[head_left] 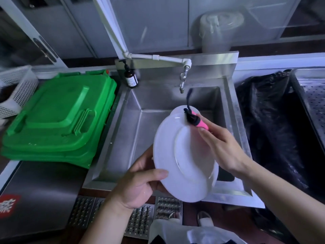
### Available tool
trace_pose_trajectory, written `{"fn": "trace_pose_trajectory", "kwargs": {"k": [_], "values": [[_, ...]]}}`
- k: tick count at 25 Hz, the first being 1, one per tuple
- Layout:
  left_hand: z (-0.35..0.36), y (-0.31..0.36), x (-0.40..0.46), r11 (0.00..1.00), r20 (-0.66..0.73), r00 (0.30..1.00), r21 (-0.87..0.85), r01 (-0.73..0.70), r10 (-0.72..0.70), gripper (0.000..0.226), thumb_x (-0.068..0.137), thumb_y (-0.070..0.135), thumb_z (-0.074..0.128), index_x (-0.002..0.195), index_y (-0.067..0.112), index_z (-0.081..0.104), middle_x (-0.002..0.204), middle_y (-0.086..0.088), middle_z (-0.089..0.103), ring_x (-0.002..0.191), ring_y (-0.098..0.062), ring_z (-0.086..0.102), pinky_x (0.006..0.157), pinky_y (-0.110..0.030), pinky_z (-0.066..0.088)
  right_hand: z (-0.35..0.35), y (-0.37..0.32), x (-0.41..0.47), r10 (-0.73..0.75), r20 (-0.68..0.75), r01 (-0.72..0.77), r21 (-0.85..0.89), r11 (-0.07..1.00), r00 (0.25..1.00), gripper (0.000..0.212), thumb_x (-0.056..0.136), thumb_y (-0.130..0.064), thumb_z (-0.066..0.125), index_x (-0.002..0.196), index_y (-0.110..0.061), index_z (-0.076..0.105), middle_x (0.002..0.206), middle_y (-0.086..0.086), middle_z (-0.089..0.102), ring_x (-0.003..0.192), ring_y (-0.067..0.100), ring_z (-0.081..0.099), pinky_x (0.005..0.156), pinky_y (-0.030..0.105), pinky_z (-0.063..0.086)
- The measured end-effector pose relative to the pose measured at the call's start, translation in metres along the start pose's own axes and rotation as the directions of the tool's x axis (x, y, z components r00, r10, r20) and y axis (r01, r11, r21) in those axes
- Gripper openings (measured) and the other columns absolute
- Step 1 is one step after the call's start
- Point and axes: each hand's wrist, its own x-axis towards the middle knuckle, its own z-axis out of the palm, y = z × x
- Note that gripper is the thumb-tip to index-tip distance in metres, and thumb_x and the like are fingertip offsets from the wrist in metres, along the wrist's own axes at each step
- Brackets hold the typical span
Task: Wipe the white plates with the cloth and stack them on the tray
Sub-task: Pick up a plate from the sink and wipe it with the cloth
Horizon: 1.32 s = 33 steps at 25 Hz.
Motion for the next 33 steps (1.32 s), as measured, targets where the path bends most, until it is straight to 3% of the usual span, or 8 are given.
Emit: {"fn": "trace_pose_trajectory", "kwargs": {"k": [5,10,13,15,18,21,28,33], "values": [[-0.001,0.015,-0.008,0.998,-0.004,0.998,-0.027,-0.058,0.058,0.059,0.071,0.006,0.071,0.125,0.028,0.069,0.110,-0.008,0.073,0.092,-0.022,0.072,0.056,-0.033,0.060,0.029,-0.023,0.016,-0.178,0.069,0.188,-0.187,0.964,0.982,0.046,0.101,-0.029,0.044,0.145,-0.045,0.042,0.157,-0.024,0.033,0.148,-0.005,0.015,0.126,0.040,0.012],[-0.001,0.008,-0.004,0.988,-0.085,0.990,-0.097,-0.120,0.111,0.053,0.074,0.003,0.068,0.121,0.027,0.072,0.111,-0.012,0.070,0.101,-0.025,0.069,0.067,-0.036,0.061,0.053,-0.044,0.019,-0.335,0.326,0.461,-0.495,0.736,0.884,0.053,0.098,-0.035,0.038,0.151,-0.036,0.040,0.161,-0.019,0.025,0.152,0.002,0.003,0.123,0.052,0.002],[-0.004,0.003,-0.005,0.943,-0.107,0.982,-0.282,-0.179,0.154,0.049,0.073,-0.005,0.072,0.112,0.024,0.077,0.099,-0.009,0.076,0.090,-0.021,0.073,0.065,-0.033,0.061,0.067,-0.049,0.009,-0.364,0.441,0.570,-0.573,0.589,0.820,0.054,0.099,-0.038,0.036,0.151,-0.030,0.041,0.163,-0.014,0.026,0.154,0.007,0.001,0.123,0.054,0.004],[-0.009,0.002,-0.006,0.871,-0.069,0.981,-0.452,-0.194,0.182,0.053,0.062,0.005,0.086,0.114,0.014,0.077,0.098,-0.013,0.076,0.086,-0.025,0.074,0.066,-0.037,0.061,0.076,-0.050,0.002,-0.379,0.470,0.603,-0.638,0.478,0.797,0.050,0.102,-0.037,0.037,0.151,-0.028,0.043,0.162,-0.012,0.027,0.154,0.011,0.002,0.123,0.053,0.007],[-0.014,0.001,-0.008,0.776,-0.055,0.978,-0.599,-0.195,0.203,0.053,0.067,0.022,0.088,0.117,0.009,0.075,0.110,-0.015,0.075,0.093,-0.027,0.074,0.070,-0.039,0.061,0.088,-0.050,-0.004,-0.389,0.496,0.621,-0.709,0.334,0.776,0.048,0.102,-0.037,0.041,0.149,-0.026,0.046,0.161,-0.011,0.032,0.155,0.016,0.007,0.122,0.055,0.012],[-0.017,0.000,-0.008,0.771,-0.157,0.977,-0.600,-0.211,0.146,0.056,0.074,0.040,0.085,0.120,0.011,0.074,0.119,-0.015,0.073,0.106,-0.028,0.072,0.077,-0.038,0.061,0.091,-0.050,-0.012,-0.381,0.549,0.651,-0.724,0.229,0.744,0.049,0.100,-0.037,0.044,0.148,-0.026,0.048,0.158,-0.010,0.037,0.154,0.020,0.015,0.121,0.056,0.017],[-0.023,0.006,0.000,0.793,-0.035,0.999,-0.609,-0.007,-0.019,0.079,0.086,0.047,0.073,0.144,-0.002,0.051,0.143,-0.031,0.051,0.134,-0.046,0.050,0.109,-0.051,0.045,0.075,-0.049,-0.028,-0.373,0.648,0.705,-0.709,0.022,0.664,0.052,0.096,-0.031,0.052,0.147,-0.023,0.049,0.158,-0.008,0.037,0.153,0.020,0.019,0.121,0.056,0.017],[-0.012,0.007,0.016,0.795,0.024,0.996,-0.601,0.083,-0.086,0.084,0.093,0.065,0.052,0.145,0.000,0.050,0.143,-0.029,0.054,0.135,-0.044,0.050,0.114,-0.055,0.038,0.053,-0.041,-0.034,-0.345,0.656,0.692,-0.721,-0.024,0.672,0.050,0.099,-0.039,0.052,0.147,-0.026,0.049,0.159,-0.009,0.035,0.153,0.020,0.020,0.120,0.056,0.021]]}}
